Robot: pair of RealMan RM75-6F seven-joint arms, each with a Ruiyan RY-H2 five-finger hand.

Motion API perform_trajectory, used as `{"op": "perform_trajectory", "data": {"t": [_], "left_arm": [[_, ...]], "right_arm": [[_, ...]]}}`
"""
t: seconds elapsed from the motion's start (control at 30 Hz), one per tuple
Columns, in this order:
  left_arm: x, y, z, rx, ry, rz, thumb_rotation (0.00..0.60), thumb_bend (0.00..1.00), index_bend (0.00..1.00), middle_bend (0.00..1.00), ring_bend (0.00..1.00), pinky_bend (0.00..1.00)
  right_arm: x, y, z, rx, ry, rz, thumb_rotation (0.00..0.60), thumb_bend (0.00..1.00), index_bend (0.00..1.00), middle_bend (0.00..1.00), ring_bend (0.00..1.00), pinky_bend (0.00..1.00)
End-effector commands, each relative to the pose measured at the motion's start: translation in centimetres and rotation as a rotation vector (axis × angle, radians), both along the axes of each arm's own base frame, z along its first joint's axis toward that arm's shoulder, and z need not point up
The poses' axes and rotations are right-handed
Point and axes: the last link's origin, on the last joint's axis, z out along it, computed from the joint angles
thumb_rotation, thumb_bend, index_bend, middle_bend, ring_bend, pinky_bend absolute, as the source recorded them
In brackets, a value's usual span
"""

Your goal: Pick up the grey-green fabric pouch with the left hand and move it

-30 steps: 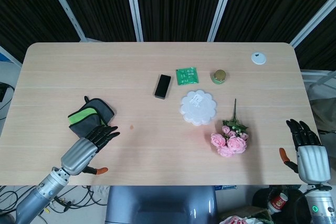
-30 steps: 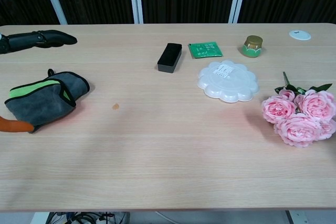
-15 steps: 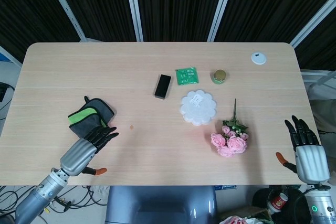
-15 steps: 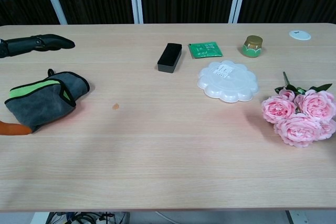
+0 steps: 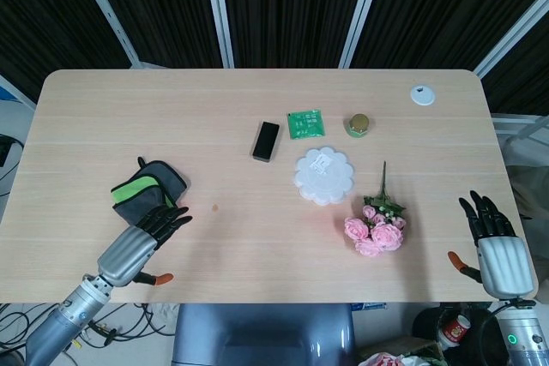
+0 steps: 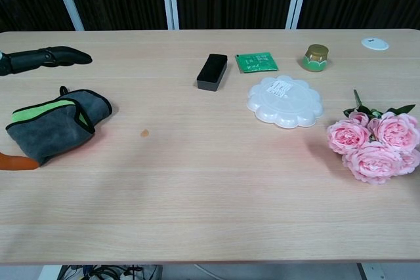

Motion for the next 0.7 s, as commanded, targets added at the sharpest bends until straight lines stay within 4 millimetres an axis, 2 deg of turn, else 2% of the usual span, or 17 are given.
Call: {"op": "perform_trajectory", "data": {"t": [0.03,0.23,0.5,0.7], "left_arm": [[-0.1,0.0,0.0,0.001,0.006,0.004,0.600,0.00,0.00,0.00,0.00,0.01],[-0.9,1.0,0.3,0.046,0.072,0.035,0.600,0.00,0.00,0.00,0.00,0.01],[-4.1,5.4,1.0,0.118,0.266,0.155,0.600,0.00,0.00,0.00,0.00,0.01],[-6.4,8.2,0.4,0.105,0.391,0.231,0.600,0.00,0.00,0.00,0.00,0.01]], "right_arm": [[0.0,0.0,0.0,0.000,-0.004,-0.002,0.600,0.05,0.00,0.00,0.00,0.19],[0.0,0.0,0.1,-0.002,-0.014,-0.008,0.600,0.05,0.00,0.00,0.00,0.19],[0.1,0.0,0.0,0.001,-0.008,-0.005,0.600,0.05,0.00,0.00,0.00,0.19],[0.1,0.0,0.1,-0.002,0.010,0.002,0.600,0.05,0.00,0.00,0.00,0.19]]}}
